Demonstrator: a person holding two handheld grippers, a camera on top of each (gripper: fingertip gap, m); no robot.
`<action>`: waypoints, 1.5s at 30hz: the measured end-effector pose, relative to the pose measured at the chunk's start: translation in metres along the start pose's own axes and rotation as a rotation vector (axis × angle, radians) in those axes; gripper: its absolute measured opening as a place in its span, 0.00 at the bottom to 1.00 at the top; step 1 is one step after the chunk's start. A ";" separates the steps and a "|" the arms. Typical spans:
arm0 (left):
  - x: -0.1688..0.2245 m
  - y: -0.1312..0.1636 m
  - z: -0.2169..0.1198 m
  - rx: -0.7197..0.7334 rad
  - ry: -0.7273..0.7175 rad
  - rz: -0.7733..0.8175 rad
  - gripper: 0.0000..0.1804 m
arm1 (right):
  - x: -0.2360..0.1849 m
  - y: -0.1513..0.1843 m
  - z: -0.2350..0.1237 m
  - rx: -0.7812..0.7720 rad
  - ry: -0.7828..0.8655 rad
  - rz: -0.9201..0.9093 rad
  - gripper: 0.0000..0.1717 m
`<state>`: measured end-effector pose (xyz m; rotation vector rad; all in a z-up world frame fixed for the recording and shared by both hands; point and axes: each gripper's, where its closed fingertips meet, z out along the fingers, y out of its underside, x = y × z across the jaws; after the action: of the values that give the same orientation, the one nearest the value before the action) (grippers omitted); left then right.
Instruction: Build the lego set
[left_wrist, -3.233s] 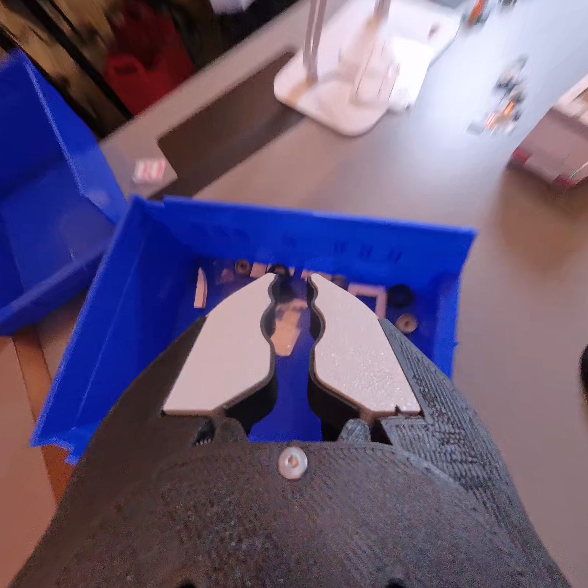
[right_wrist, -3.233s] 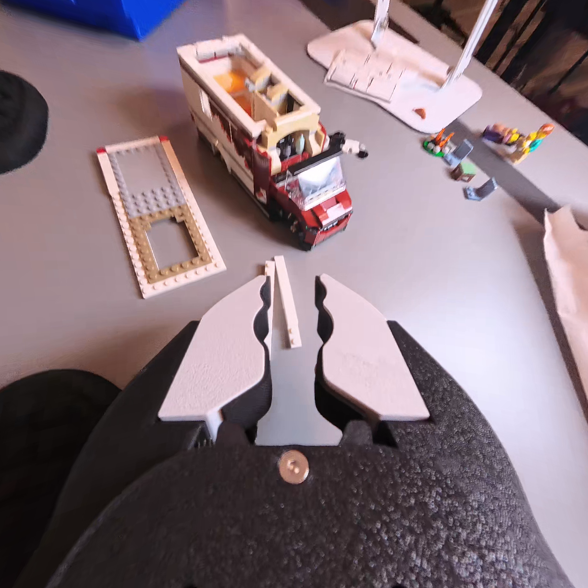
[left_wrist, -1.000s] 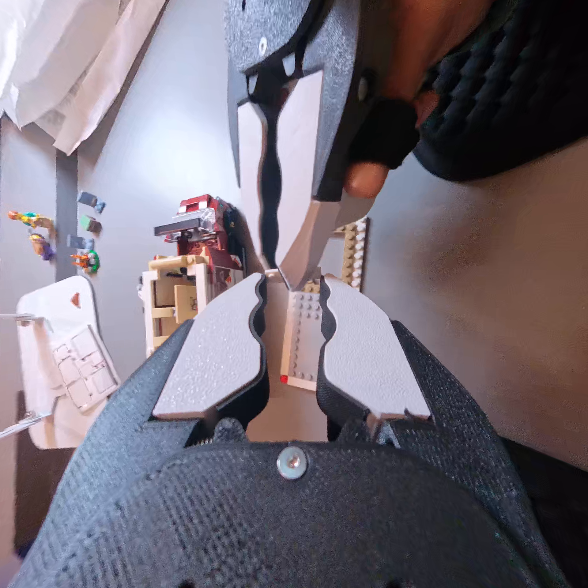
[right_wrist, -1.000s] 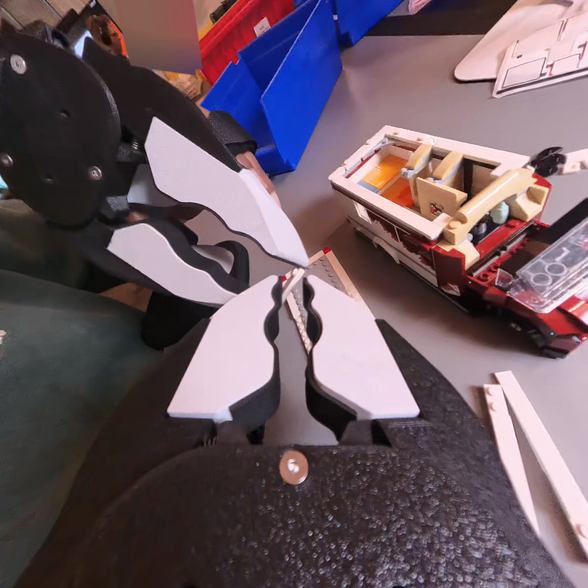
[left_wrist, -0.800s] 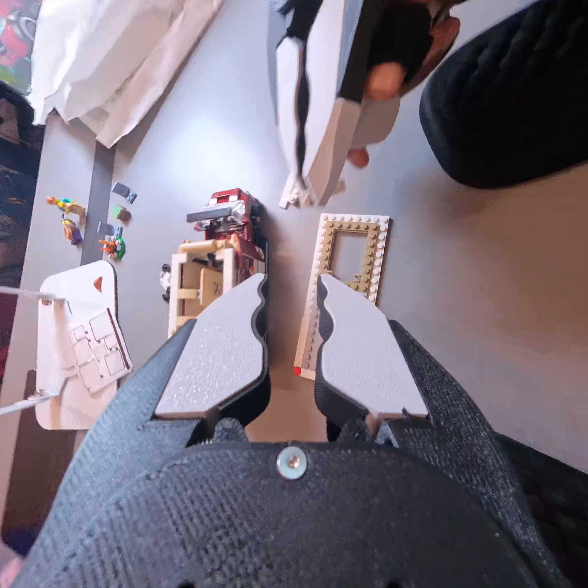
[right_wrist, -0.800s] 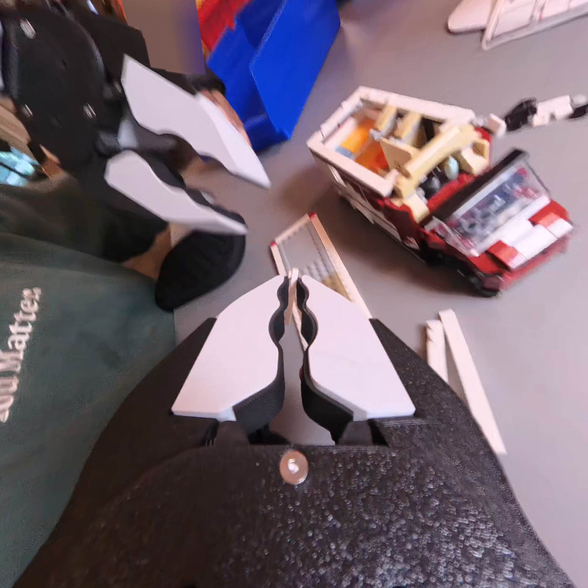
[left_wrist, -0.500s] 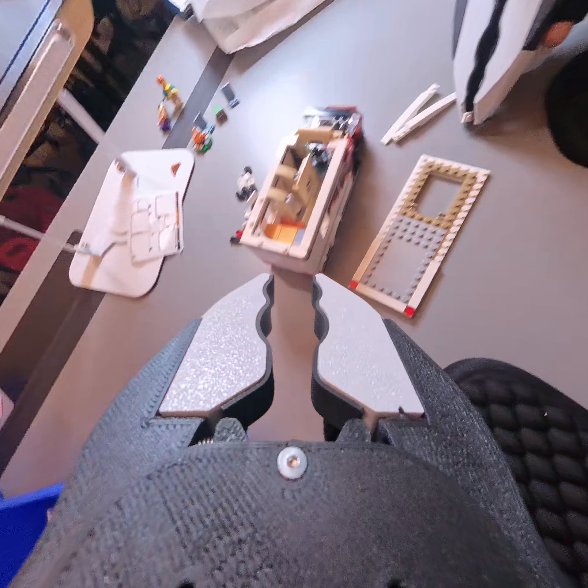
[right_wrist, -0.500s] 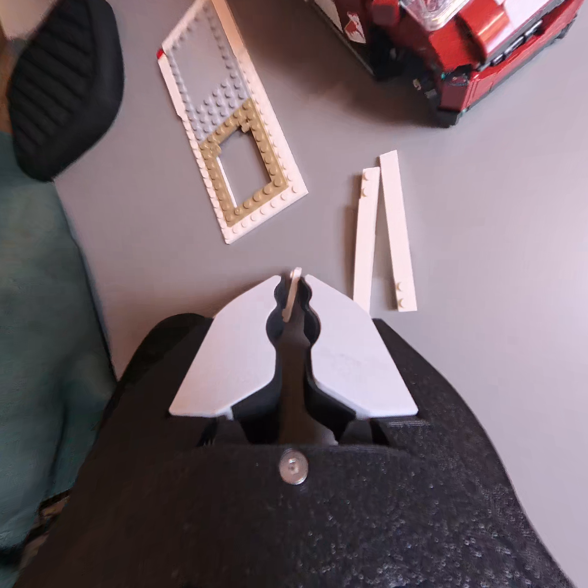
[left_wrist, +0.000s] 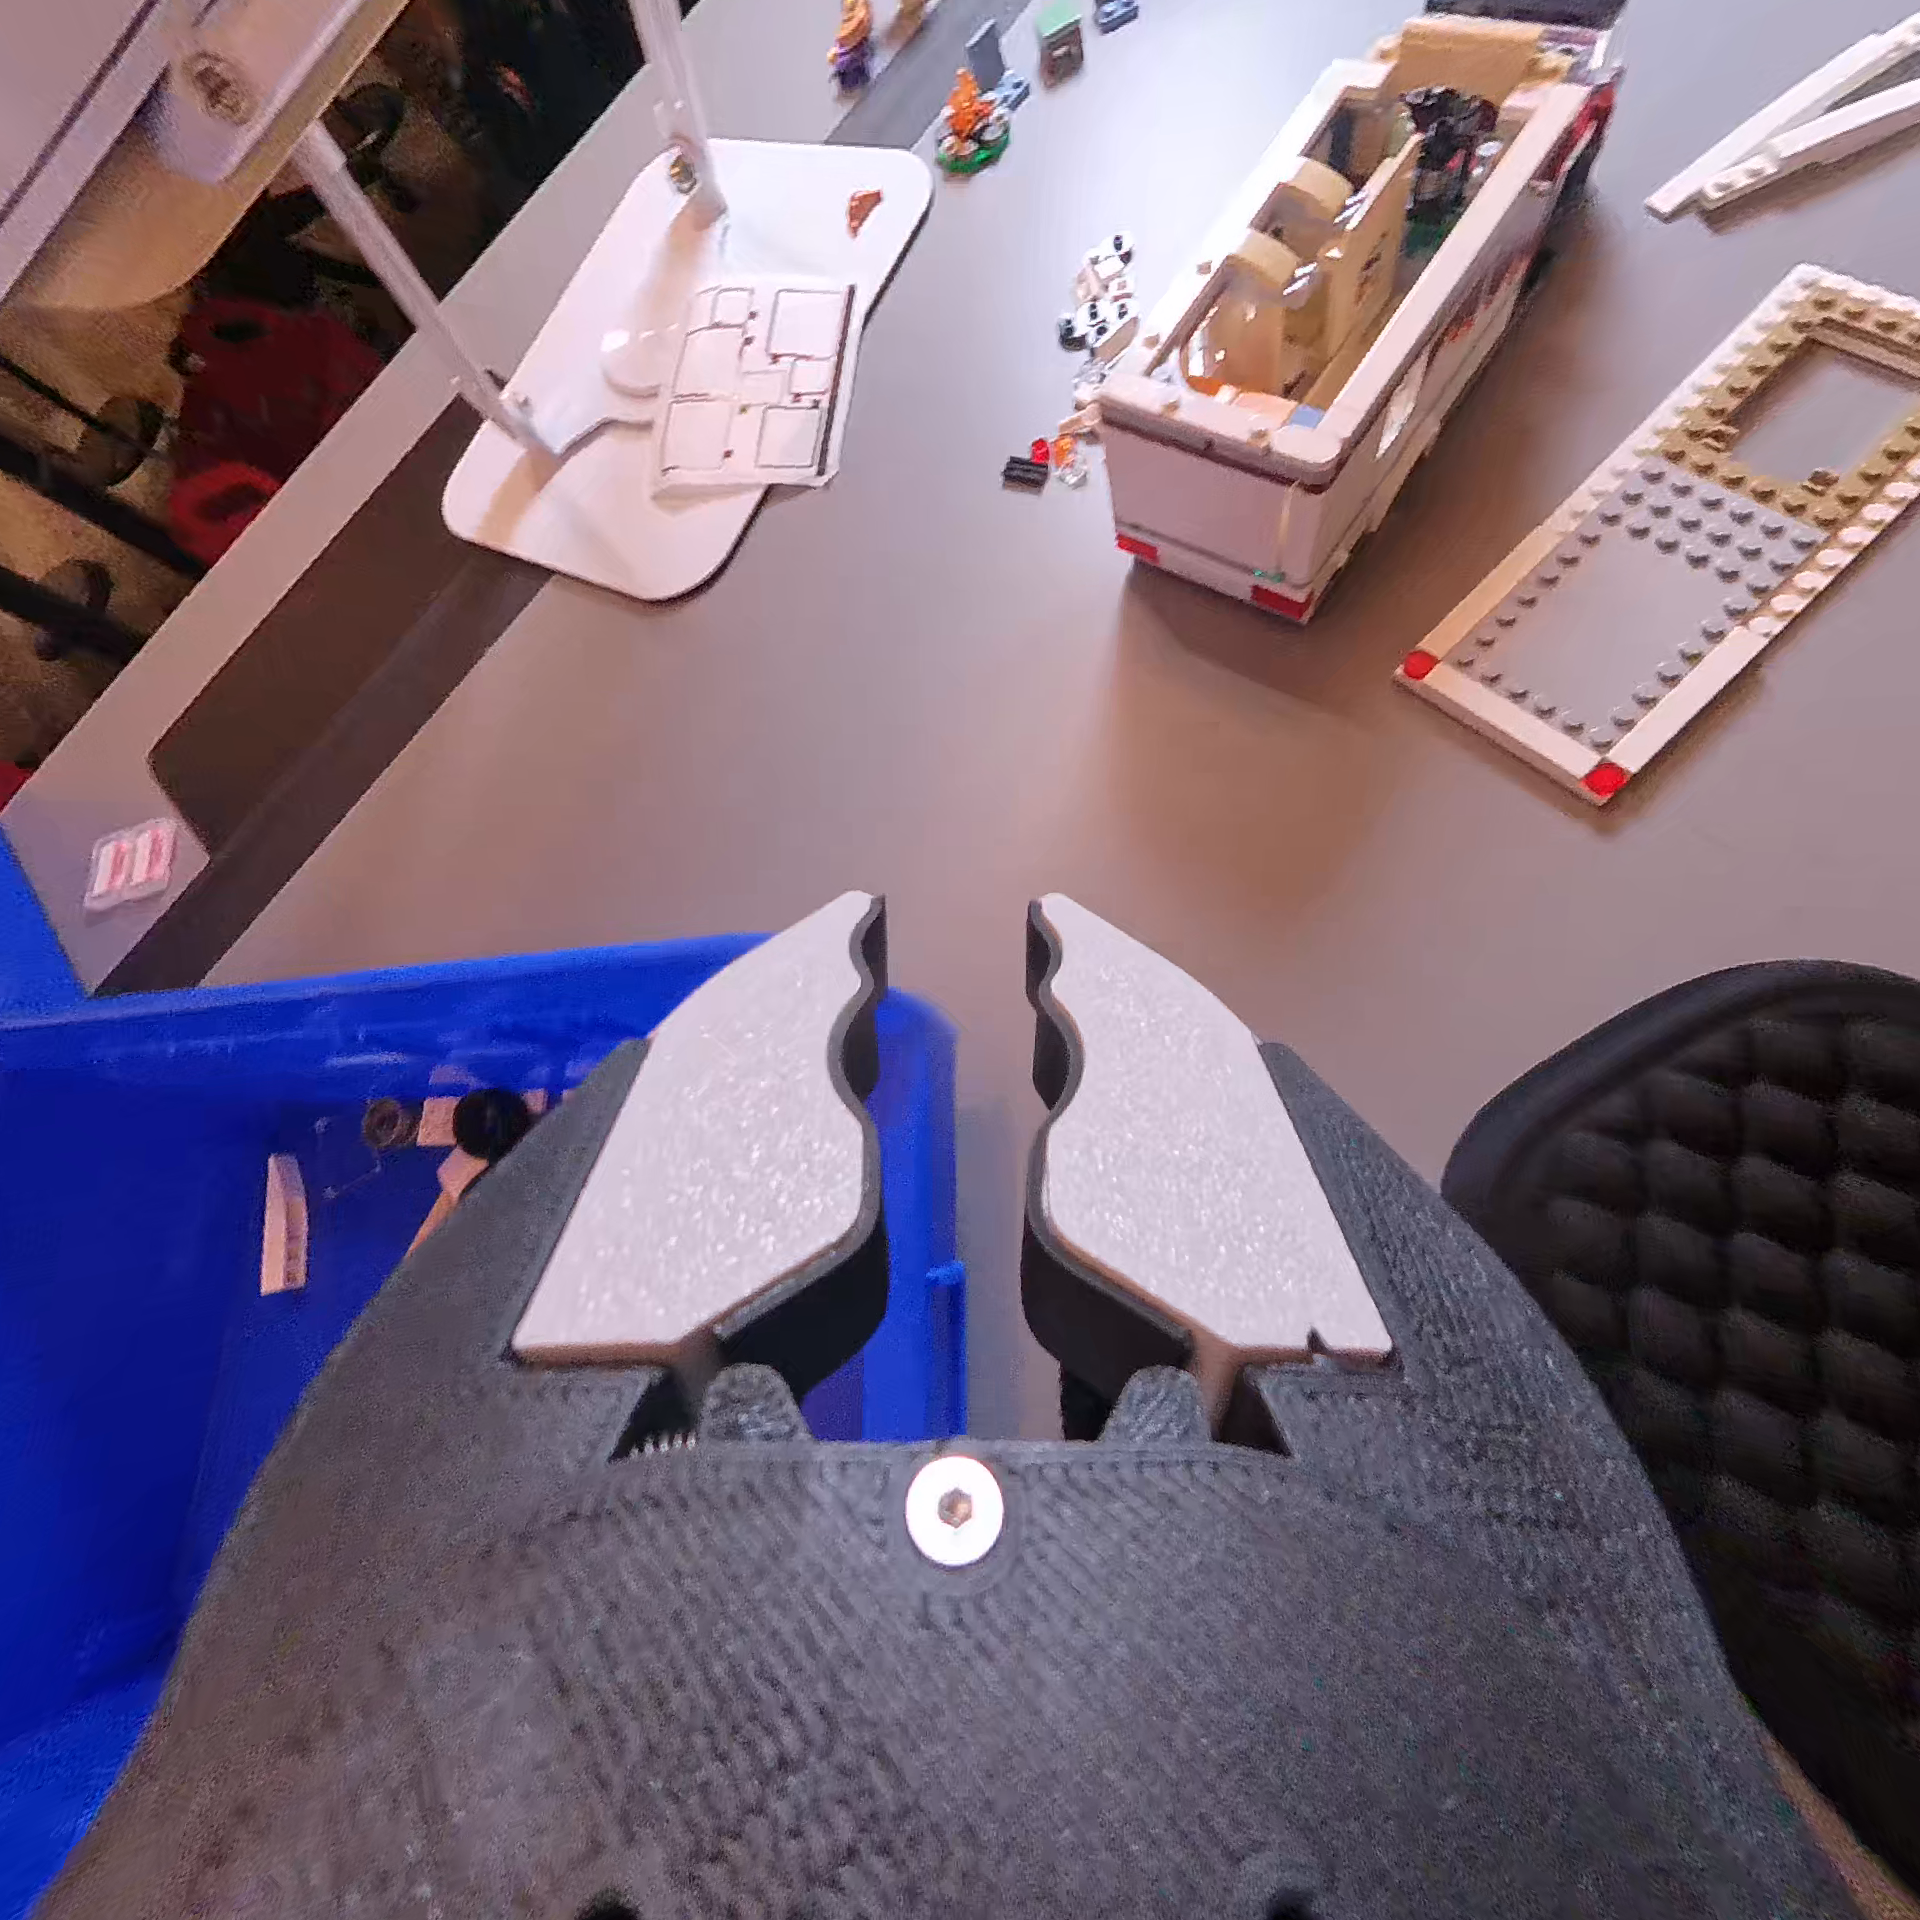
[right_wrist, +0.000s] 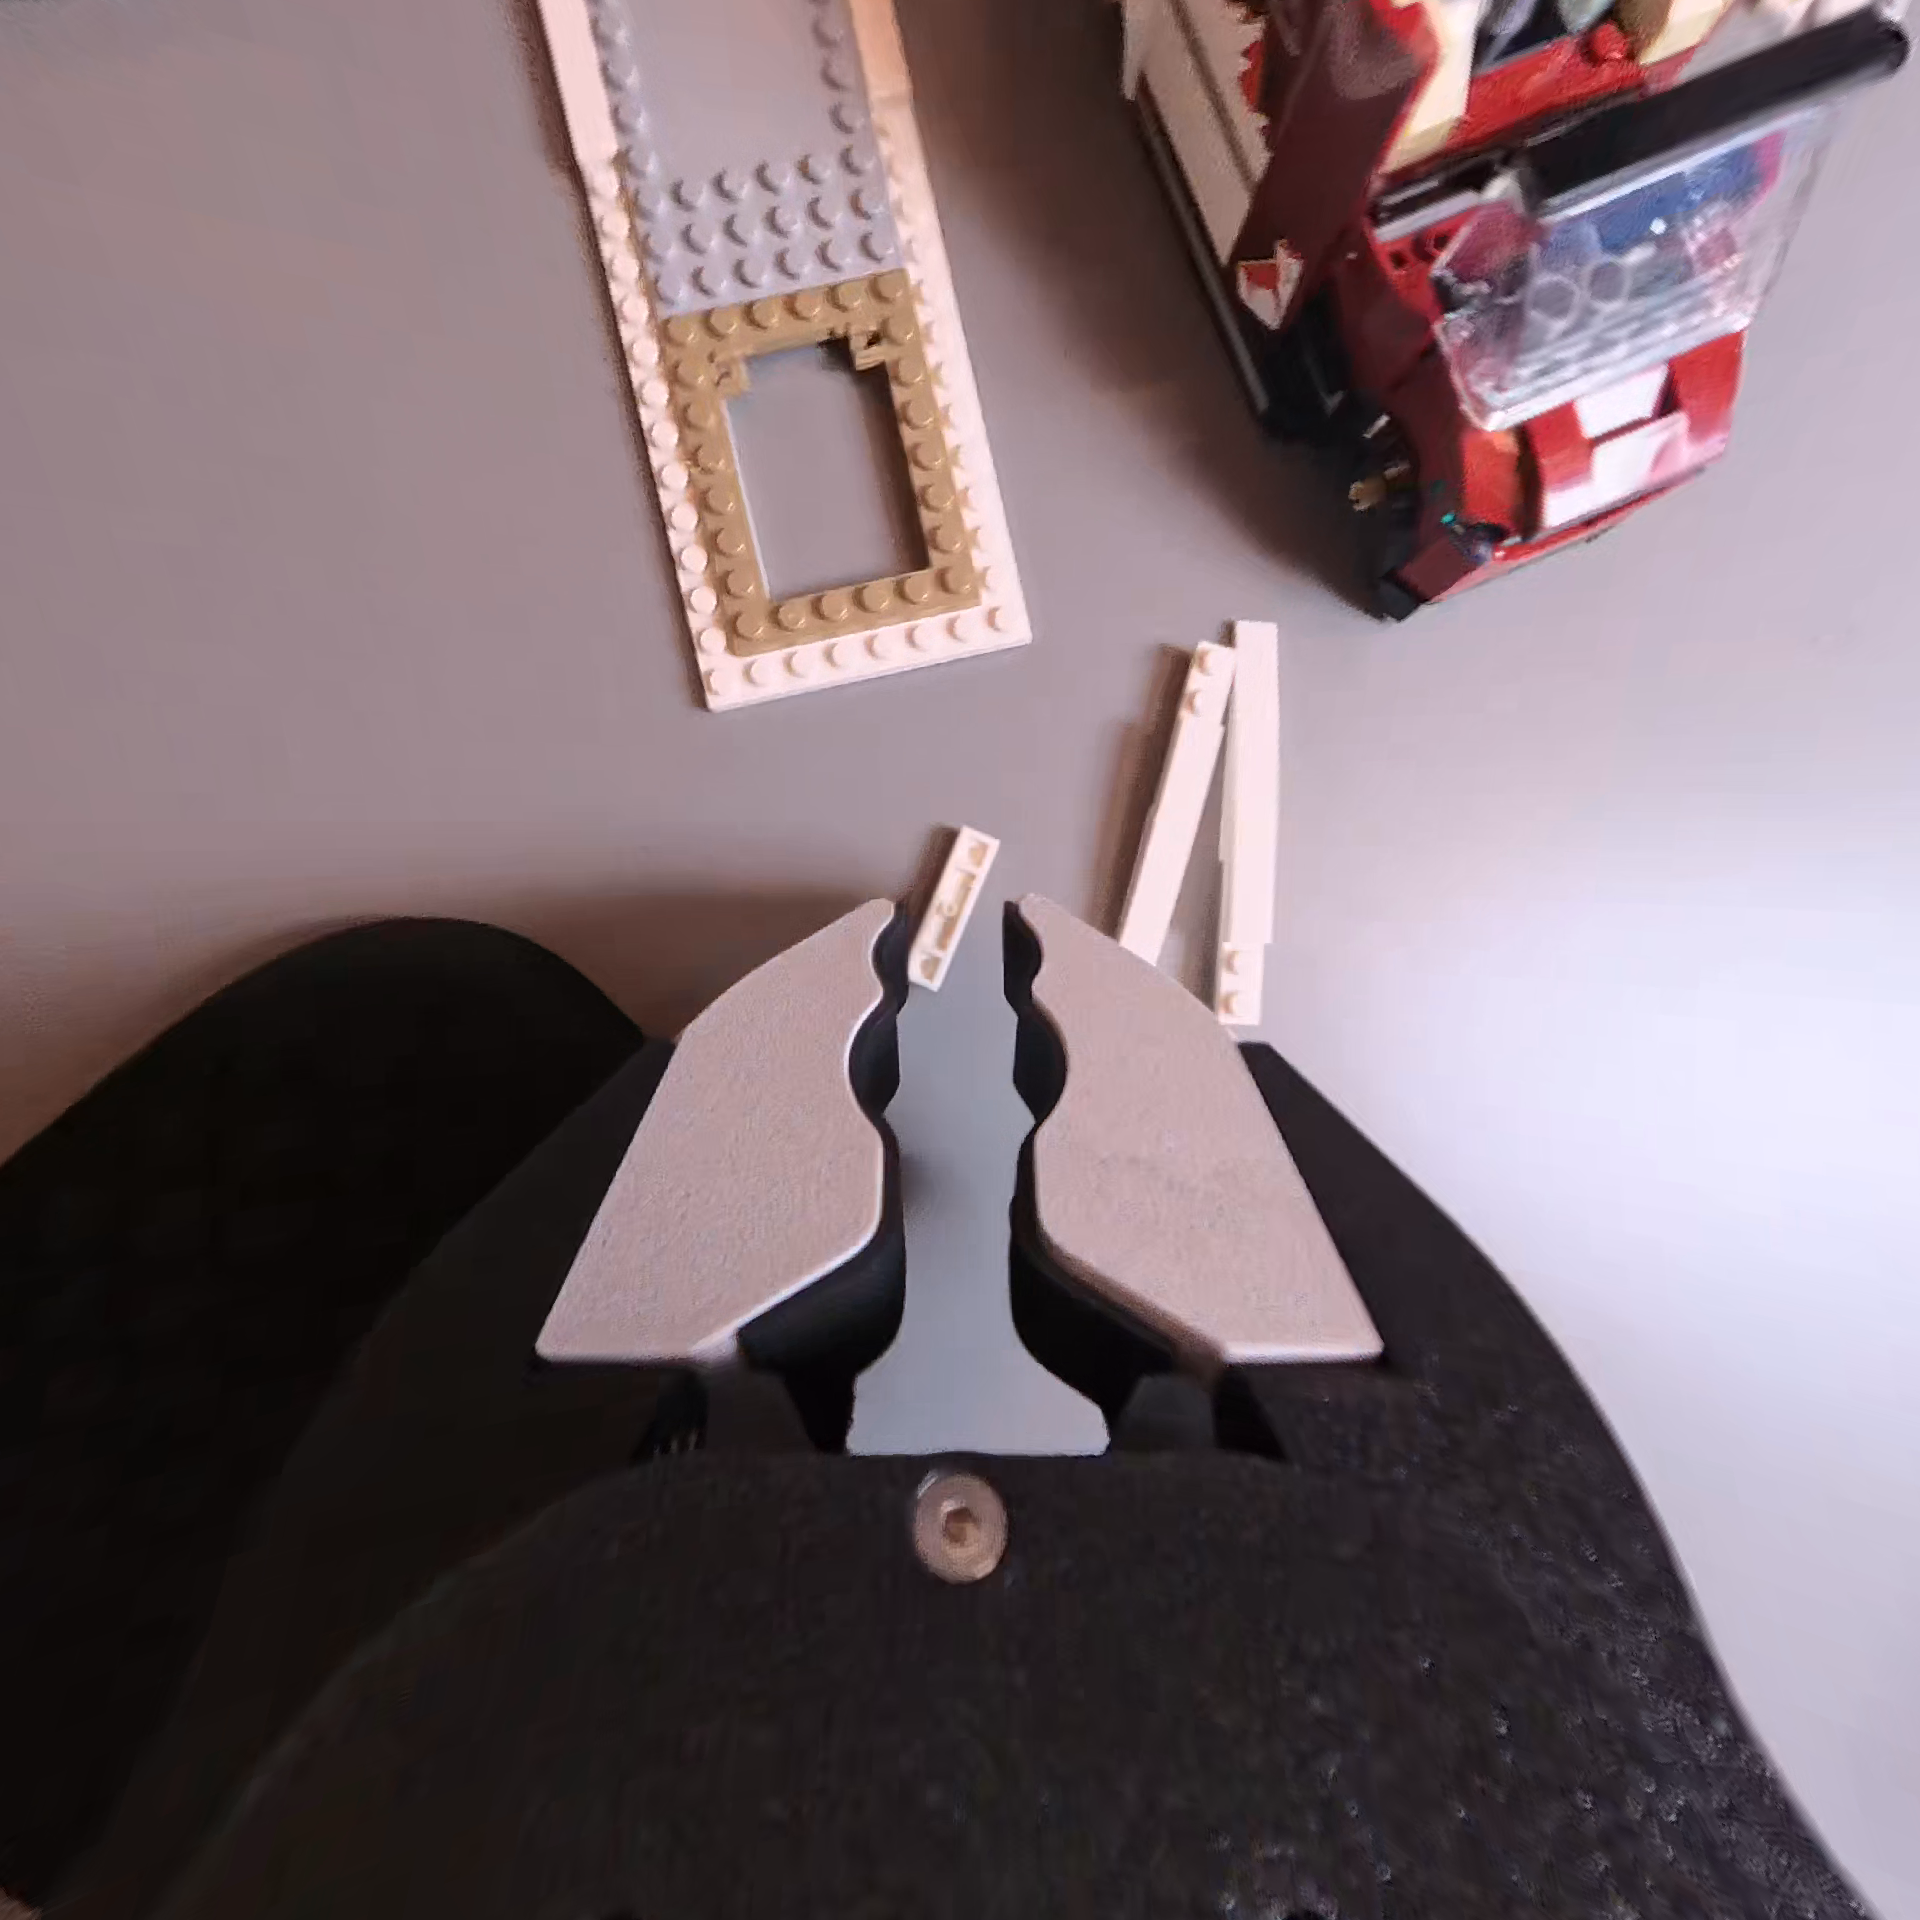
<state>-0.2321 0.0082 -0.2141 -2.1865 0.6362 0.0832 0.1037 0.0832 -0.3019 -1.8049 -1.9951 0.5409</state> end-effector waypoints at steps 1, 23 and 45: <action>-0.003 0.003 -0.002 0.001 -0.010 -0.011 0.14 | -0.002 0.002 0.001 -0.005 0.029 -0.037 0.10; 0.062 -0.011 0.023 0.058 0.152 0.064 0.13 | 0.011 0.004 -0.005 0.100 0.042 0.079 0.09; -0.154 0.121 -0.005 -0.495 -0.020 -0.212 0.21 | 0.034 -0.008 -0.009 0.196 0.161 0.160 0.04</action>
<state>-0.4237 0.0051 -0.2558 -2.7140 0.3947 0.1644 0.0987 0.1161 -0.2894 -1.8337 -1.6424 0.5964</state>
